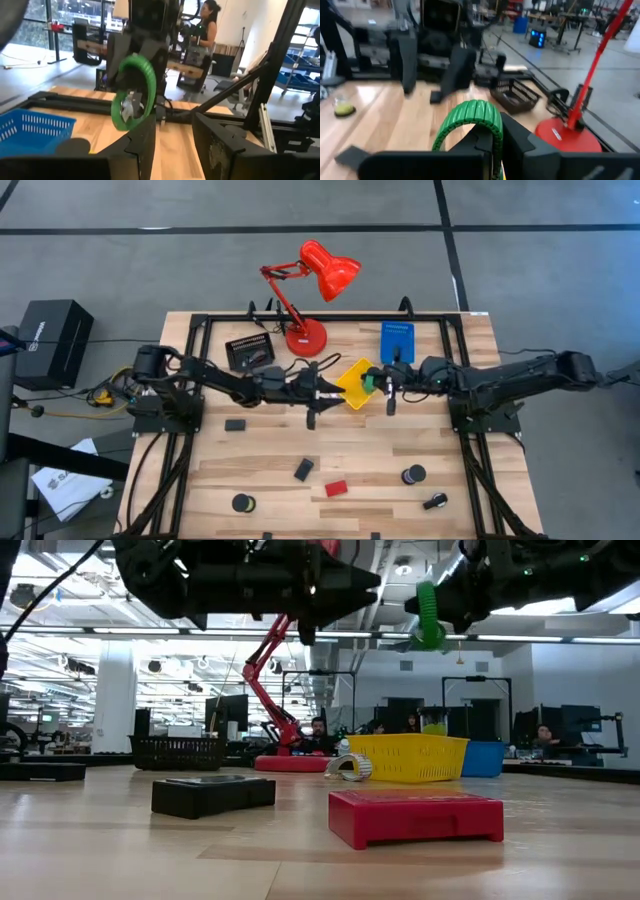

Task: Pick & Place Office items
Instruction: Put the green wrist watch into the black bin

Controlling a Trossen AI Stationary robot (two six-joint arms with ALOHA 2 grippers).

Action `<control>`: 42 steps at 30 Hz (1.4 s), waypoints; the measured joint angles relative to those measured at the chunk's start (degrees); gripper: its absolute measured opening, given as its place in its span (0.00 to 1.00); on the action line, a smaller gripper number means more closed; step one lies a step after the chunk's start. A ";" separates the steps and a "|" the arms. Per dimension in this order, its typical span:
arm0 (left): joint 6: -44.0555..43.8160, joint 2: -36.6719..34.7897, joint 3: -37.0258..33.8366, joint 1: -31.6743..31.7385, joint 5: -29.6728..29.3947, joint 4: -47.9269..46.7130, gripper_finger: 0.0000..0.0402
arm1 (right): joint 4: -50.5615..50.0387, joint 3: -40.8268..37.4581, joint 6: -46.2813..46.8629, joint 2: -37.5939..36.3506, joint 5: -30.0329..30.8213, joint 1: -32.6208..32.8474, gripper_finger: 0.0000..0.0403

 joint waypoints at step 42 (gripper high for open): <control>0.29 -0.09 -0.07 -0.04 0.03 -1.98 0.03 | 12.11 9.11 0.01 23.50 -5.42 -0.09 0.06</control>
